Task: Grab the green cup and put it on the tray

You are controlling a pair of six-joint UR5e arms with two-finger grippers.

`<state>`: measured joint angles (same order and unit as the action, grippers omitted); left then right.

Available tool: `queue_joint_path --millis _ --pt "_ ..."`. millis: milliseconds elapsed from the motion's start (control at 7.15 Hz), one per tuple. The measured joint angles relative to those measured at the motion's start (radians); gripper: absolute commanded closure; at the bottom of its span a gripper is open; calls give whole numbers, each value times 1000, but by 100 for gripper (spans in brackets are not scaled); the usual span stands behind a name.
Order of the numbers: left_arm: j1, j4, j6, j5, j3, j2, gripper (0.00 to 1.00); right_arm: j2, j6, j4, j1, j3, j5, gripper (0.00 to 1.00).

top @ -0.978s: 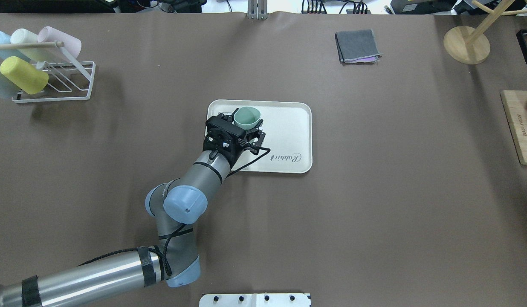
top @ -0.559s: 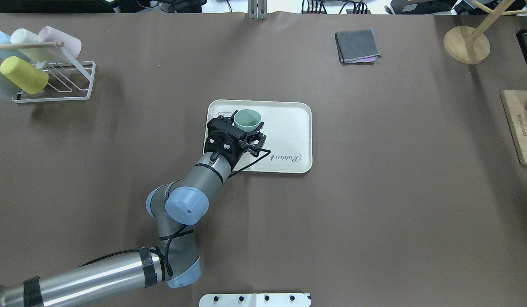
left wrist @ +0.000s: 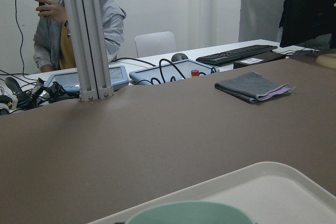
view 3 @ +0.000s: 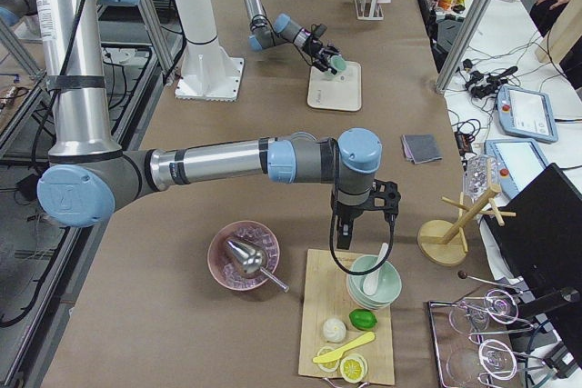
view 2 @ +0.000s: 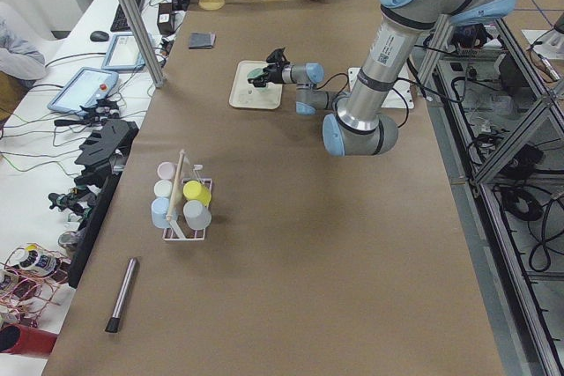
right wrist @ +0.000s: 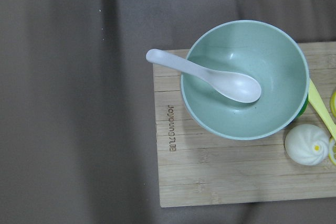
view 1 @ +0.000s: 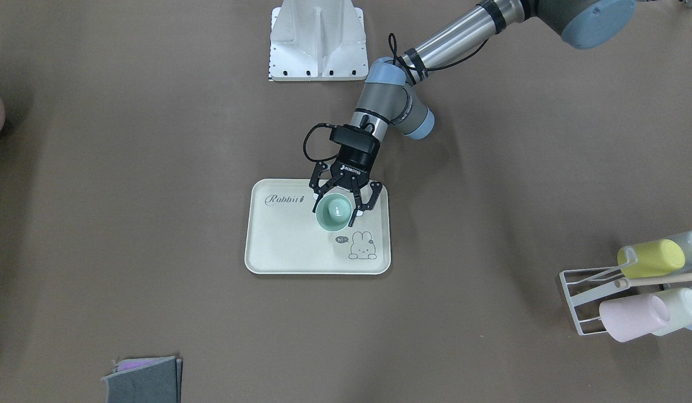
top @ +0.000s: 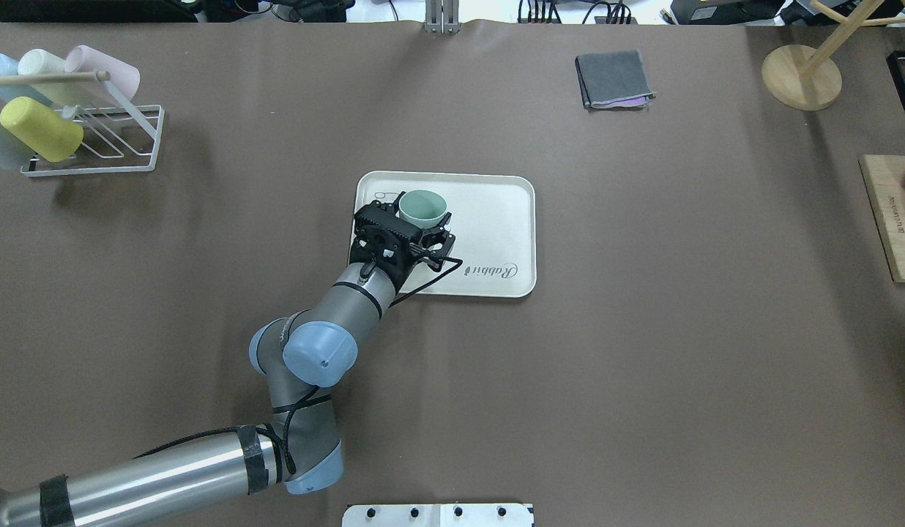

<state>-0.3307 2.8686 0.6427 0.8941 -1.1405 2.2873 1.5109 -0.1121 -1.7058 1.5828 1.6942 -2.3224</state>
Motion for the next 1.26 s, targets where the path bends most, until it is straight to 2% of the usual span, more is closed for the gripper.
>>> queue_joint_path --millis 978,1258 --pt "2 0 -1 0 1 1 13 6 0 0 2 10 -1 0" --pt "3 0 -1 0 2 0 3 6 0 0 2 10 -1 0"
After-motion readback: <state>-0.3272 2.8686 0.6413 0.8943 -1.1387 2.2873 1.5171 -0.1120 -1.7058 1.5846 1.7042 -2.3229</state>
